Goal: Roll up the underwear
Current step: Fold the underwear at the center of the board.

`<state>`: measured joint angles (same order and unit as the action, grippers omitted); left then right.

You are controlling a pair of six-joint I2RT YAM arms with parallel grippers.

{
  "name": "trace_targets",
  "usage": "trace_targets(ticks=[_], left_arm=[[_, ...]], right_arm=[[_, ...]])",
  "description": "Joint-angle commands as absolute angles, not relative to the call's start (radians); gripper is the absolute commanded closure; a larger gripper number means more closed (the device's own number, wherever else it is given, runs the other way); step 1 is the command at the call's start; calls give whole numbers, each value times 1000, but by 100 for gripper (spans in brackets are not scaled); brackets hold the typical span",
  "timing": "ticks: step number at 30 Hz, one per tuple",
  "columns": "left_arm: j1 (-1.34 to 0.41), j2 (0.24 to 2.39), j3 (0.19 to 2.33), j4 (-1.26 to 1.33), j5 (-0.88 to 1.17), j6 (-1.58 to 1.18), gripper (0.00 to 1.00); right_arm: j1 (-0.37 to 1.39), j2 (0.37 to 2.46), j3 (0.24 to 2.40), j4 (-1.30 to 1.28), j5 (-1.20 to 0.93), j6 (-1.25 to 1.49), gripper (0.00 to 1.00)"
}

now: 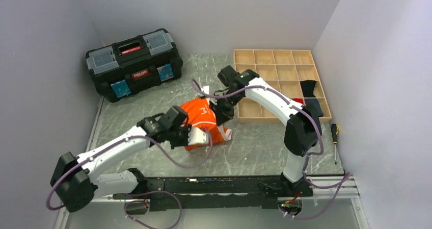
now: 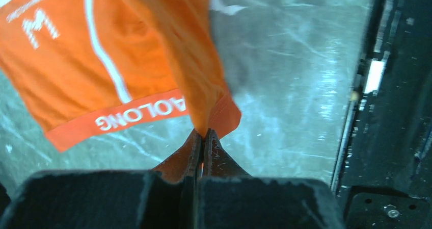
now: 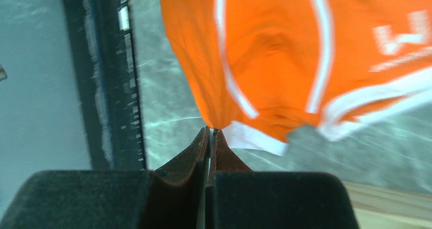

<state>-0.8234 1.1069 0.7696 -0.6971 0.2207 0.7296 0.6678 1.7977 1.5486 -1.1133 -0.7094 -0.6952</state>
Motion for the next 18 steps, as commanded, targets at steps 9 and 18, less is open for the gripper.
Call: trace_targets(ticks=[9, 18], left_arm=[[-362, 1541, 1205, -897, 487, 922, 100], [-236, 1792, 1342, -853, 496, 906, 100]], right_arm=[[584, 2169, 2123, -1189, -449, -627, 100], [577, 2392, 2325, -1075, -355, -628, 100]])
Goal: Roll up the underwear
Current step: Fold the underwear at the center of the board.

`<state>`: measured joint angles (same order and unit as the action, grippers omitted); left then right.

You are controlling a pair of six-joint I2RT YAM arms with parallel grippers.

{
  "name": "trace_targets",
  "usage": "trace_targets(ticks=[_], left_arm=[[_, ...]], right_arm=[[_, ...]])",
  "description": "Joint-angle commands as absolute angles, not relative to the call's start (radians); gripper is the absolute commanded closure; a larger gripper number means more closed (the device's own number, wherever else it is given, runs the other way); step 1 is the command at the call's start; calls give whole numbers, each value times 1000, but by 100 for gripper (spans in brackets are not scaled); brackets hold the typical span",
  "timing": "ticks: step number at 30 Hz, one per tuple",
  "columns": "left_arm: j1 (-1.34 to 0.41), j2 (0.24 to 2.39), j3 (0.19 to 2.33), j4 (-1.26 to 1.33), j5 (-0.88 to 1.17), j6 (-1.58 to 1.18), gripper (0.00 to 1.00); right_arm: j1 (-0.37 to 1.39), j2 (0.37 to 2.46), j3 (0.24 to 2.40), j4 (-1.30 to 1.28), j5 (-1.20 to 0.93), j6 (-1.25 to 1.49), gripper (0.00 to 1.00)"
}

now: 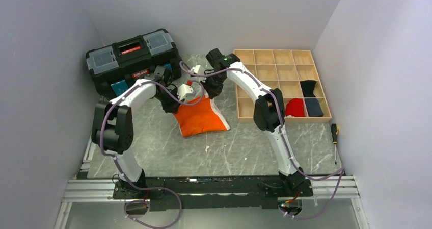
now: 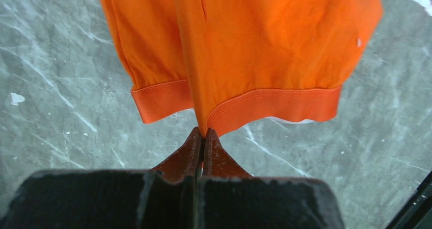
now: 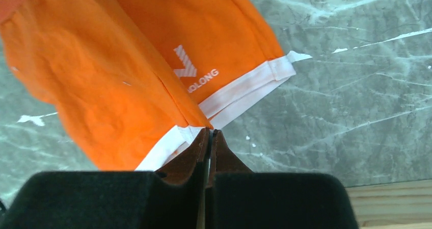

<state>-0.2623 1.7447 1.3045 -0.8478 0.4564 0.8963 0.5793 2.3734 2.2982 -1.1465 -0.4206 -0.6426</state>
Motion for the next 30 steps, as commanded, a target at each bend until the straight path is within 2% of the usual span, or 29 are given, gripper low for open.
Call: trace_targets(ticks=[1, 10, 27, 30], left_arm=[[-229, 1810, 1348, -843, 491, 898, 100], [-209, 1893, 1382, -790, 464, 836, 100], [-208, 1971, 1468, -774, 391, 779, 100], [-208, 1982, 1463, -764, 380, 771, 100]], right_arm=[[577, 2395, 2307, -1040, -348, -623, 100], [578, 2418, 2248, -829, -322, -597, 100], [601, 2472, 2229, -759, -224, -623, 100], [606, 2468, 2217, -748, -214, -620, 97]])
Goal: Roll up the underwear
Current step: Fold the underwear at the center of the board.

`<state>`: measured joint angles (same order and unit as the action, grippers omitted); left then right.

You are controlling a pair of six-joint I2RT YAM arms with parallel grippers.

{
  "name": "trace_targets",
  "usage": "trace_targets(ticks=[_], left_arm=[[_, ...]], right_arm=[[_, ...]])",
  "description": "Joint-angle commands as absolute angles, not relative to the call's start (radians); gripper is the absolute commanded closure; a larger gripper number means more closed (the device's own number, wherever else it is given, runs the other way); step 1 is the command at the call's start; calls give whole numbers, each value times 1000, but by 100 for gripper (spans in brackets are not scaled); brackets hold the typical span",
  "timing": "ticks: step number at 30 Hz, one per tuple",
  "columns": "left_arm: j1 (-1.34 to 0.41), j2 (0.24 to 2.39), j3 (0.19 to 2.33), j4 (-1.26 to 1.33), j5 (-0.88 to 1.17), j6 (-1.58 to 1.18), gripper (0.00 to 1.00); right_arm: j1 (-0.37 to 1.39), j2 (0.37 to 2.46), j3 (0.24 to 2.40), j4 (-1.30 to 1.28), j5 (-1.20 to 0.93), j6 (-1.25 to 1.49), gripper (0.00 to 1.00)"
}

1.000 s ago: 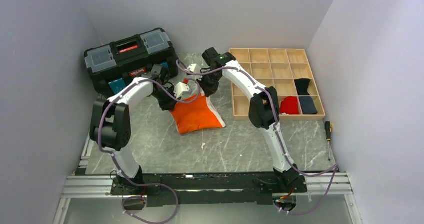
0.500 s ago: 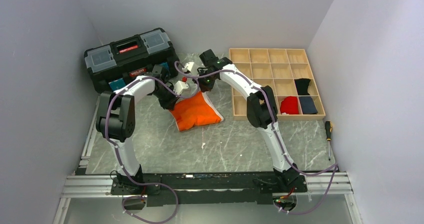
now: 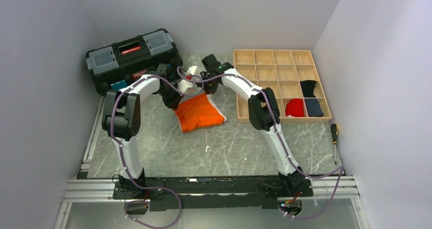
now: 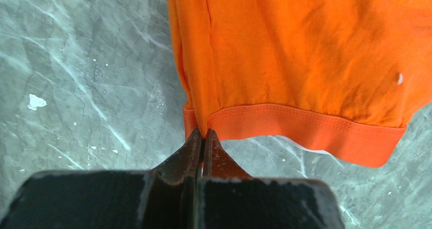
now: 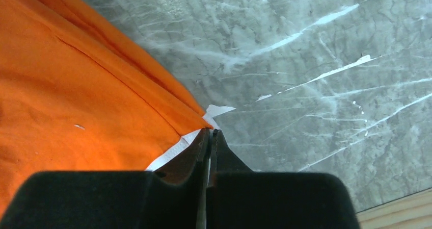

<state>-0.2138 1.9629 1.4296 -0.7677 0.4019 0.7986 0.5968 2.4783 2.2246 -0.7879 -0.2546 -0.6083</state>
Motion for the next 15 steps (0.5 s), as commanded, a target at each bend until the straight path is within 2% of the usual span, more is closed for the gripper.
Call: trace_targets(ticks=[1, 6, 15], left_arm=[[-209, 1981, 1458, -748, 377, 766, 99], [-209, 1972, 1449, -718, 359, 738, 85], [-209, 1902, 1424, -618, 333, 663, 75]], right_arm=[[606, 2464, 2208, -738, -210, -616, 96], [606, 2448, 2196, -727, -213, -593, 83], [606, 2345, 2103, -680, -206, -561, 63]])
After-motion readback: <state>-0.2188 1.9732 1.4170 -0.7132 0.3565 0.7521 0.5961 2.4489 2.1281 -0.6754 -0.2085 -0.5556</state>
